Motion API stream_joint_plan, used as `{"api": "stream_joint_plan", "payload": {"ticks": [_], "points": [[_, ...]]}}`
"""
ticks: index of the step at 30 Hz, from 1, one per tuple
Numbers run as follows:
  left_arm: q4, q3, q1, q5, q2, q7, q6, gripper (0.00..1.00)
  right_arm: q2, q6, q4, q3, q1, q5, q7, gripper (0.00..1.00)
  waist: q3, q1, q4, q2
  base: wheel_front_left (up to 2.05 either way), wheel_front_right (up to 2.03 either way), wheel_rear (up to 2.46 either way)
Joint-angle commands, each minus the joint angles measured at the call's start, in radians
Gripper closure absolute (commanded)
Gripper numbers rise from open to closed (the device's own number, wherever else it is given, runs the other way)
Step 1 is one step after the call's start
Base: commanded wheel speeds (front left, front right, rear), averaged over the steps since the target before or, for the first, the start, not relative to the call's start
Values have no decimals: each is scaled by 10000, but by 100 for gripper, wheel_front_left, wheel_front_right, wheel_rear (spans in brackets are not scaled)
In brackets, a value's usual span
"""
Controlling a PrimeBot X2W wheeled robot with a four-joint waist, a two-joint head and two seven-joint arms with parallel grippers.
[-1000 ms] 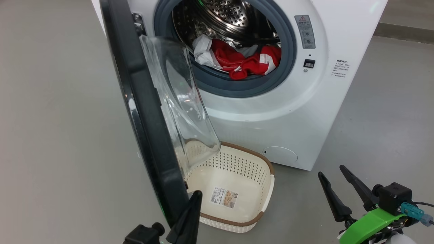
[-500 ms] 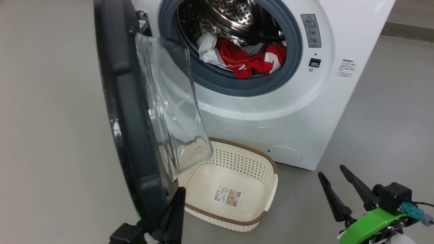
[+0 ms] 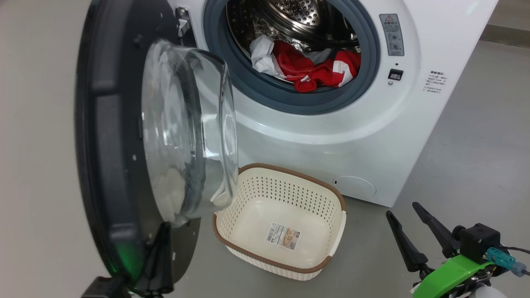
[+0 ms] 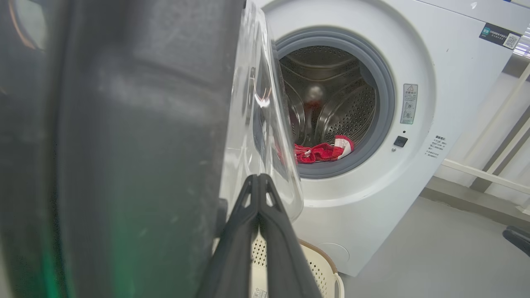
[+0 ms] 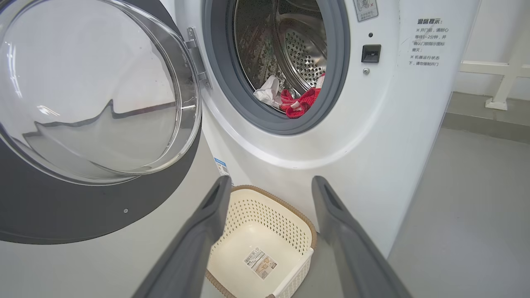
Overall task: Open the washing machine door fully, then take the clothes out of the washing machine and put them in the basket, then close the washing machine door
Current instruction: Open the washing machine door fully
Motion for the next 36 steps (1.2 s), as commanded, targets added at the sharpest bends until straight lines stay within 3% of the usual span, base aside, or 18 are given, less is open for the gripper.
{"api": "stream_joint_plan", "payload": {"ticks": [1,18,36], "points": [[-239,658,-180,141,89,-51,32,100,-180,65,-236,205,-217,-125,-118,0,-1,0,3,0,0,0,0],[513,3373,-1067,995,100,-51,-371,100,-393,65,-299,385,-518,-123,-118,0,488,0,-198,0,0,0,0],[1480,5825,-2096,1666,539,-51,-699,100,-620,65,-314,558,-799,-92,-118,0,872,0,-407,0,0,0,0]]}}
